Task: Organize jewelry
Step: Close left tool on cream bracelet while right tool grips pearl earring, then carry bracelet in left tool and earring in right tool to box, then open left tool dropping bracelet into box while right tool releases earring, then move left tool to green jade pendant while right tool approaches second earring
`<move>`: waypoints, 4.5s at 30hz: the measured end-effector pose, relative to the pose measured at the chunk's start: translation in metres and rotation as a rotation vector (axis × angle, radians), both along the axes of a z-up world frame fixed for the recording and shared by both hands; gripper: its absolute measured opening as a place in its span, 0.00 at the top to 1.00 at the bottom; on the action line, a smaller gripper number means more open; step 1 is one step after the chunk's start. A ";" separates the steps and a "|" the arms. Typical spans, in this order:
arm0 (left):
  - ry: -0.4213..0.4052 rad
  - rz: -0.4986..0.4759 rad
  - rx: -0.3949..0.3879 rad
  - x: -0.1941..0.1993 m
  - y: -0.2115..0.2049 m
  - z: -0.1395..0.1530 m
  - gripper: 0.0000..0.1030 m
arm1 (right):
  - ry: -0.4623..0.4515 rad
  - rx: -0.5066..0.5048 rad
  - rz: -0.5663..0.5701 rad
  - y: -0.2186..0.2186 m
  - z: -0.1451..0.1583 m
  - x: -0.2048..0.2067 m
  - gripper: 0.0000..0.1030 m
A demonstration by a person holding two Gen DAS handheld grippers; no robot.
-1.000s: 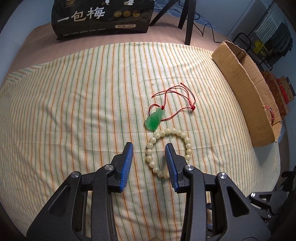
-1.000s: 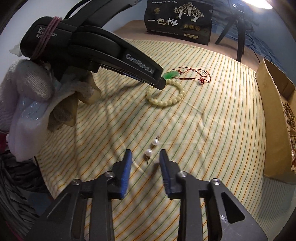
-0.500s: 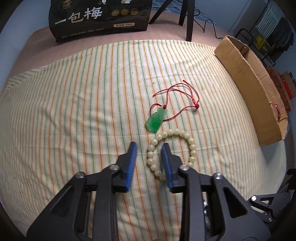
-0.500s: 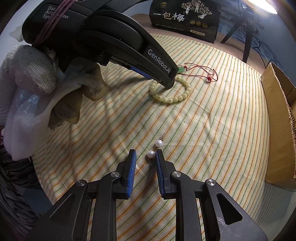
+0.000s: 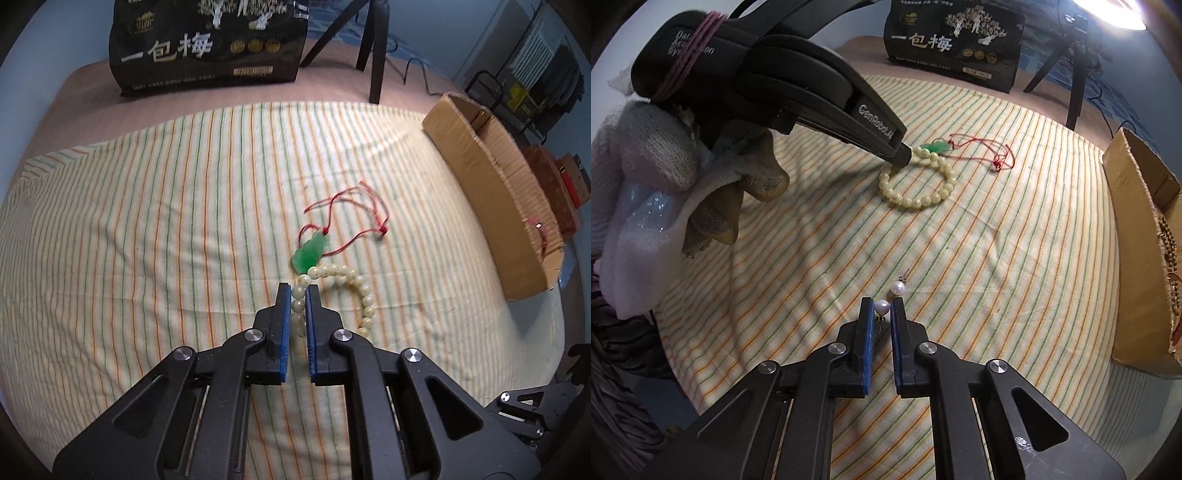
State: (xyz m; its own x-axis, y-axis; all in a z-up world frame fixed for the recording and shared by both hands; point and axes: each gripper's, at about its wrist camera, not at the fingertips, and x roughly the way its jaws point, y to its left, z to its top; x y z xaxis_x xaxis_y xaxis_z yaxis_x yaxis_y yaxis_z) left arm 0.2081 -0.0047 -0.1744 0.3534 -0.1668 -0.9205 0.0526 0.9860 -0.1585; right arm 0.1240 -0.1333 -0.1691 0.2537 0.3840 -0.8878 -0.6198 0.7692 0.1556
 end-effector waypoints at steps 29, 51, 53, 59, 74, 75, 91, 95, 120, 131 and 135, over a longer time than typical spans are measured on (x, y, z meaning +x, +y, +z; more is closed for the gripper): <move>-0.171 -0.017 -0.150 -0.007 -0.011 0.087 0.95 | -0.076 0.088 -0.091 -0.038 0.046 0.010 0.93; -0.281 -0.146 -0.267 0.046 -0.110 0.138 0.95 | -0.179 0.096 -0.395 -0.161 0.093 0.075 0.93; -0.282 -0.151 -0.270 0.054 -0.120 0.136 0.95 | -0.182 0.092 -0.410 -0.170 0.094 0.080 0.93; -0.270 -0.166 -0.260 0.080 -0.150 0.124 0.95 | -0.185 0.070 -0.450 -0.197 0.091 0.097 0.93; -0.205 -0.174 -0.210 0.116 -0.189 0.077 0.95 | -0.141 0.025 -0.466 -0.224 0.063 0.125 0.93; -0.202 -0.175 -0.208 0.116 -0.190 0.075 0.95 | -0.137 0.025 -0.469 -0.225 0.061 0.126 0.93; -0.196 -0.188 -0.176 0.115 -0.198 0.071 0.94 | -0.133 0.001 -0.491 -0.225 0.057 0.129 0.49; -0.202 -0.185 -0.167 0.113 -0.195 0.073 0.94 | -0.144 0.004 -0.494 -0.226 0.060 0.128 0.48; -0.286 -0.200 -0.046 0.060 -0.128 0.119 0.82 | -0.226 0.023 -0.436 -0.187 0.101 0.089 0.47; -0.265 -0.177 -0.005 0.032 -0.054 0.108 0.63 | -0.244 0.025 -0.406 -0.145 0.106 0.063 0.31; -0.231 -0.139 -0.018 0.027 -0.026 0.094 0.63 | -0.267 0.004 -0.374 -0.125 0.104 0.055 0.31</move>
State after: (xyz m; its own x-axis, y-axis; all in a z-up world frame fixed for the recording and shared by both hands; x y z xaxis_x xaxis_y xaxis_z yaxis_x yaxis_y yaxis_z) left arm 0.2353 -0.0308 -0.0802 0.5265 -0.2440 -0.8144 0.2242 0.9639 -0.1438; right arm 0.1791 -0.2581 -0.0651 0.5953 0.2260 -0.7711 -0.3181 0.9475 0.0321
